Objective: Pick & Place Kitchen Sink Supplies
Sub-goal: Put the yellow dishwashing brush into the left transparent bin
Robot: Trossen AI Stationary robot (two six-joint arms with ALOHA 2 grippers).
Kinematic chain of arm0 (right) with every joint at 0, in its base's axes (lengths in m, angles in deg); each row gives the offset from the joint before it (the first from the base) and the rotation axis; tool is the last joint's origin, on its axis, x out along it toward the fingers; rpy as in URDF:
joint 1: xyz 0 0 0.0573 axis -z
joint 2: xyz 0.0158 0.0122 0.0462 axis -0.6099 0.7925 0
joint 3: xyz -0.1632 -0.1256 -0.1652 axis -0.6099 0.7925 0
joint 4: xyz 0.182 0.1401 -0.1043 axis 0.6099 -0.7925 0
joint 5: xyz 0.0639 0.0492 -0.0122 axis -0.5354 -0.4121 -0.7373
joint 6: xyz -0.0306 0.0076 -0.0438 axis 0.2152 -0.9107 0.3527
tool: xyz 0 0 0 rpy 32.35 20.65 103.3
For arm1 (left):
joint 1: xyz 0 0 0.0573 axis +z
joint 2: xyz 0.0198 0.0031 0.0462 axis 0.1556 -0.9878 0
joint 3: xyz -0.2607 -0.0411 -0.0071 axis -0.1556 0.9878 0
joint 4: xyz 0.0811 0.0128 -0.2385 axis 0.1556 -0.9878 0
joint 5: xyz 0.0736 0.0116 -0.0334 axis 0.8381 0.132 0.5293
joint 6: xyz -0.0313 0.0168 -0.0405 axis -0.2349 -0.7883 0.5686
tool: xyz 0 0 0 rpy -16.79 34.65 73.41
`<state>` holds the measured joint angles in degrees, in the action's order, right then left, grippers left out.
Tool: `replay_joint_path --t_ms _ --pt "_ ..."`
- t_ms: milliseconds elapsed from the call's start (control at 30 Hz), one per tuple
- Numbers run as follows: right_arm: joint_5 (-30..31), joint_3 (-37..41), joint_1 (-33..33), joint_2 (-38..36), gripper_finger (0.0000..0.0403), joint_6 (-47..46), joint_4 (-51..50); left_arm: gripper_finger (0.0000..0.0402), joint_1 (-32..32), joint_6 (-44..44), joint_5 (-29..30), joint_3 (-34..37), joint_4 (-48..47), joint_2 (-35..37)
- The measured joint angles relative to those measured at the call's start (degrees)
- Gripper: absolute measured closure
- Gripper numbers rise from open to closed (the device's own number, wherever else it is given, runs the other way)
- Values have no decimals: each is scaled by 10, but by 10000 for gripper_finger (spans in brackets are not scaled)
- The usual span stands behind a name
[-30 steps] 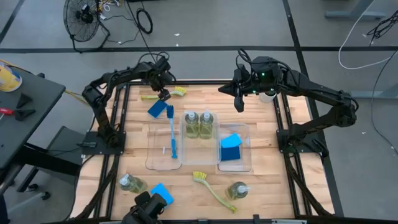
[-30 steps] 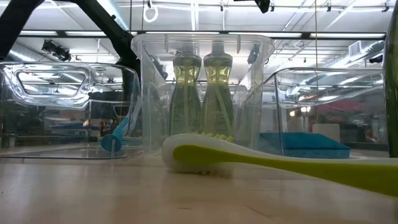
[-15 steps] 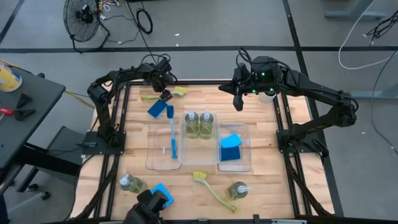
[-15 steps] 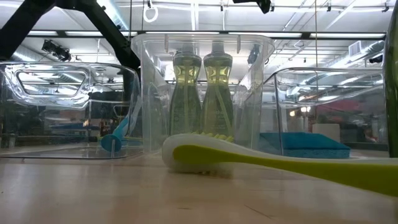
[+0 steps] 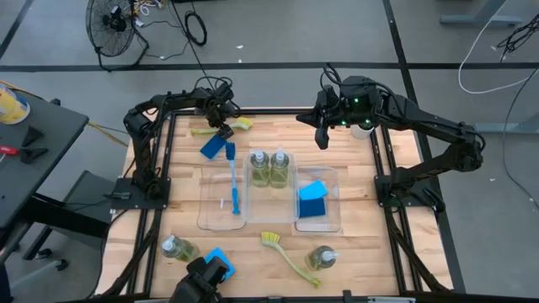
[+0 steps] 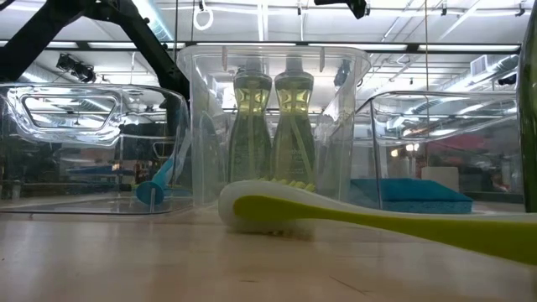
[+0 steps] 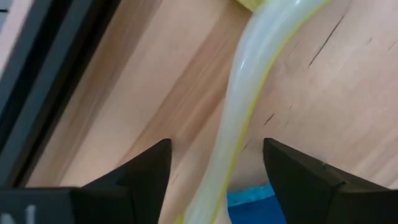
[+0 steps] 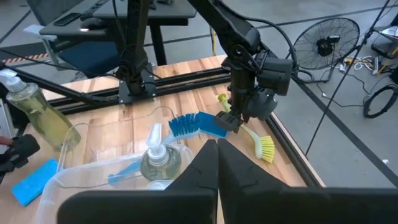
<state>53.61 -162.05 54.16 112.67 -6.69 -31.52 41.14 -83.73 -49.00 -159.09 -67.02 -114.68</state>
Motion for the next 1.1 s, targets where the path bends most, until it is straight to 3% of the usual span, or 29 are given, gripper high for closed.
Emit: replay_joint_path --t_ms 467,833,1100 --pt "0 0 0 0 403 4 0 355 0 9 0 0 -3 0" --pt "-1 0 0 0 403 4 -3 355 0 10 11 0 -59 5" --pt "-6 0 0 0 403 13 -3 355 0 12 35 1 -78 53"
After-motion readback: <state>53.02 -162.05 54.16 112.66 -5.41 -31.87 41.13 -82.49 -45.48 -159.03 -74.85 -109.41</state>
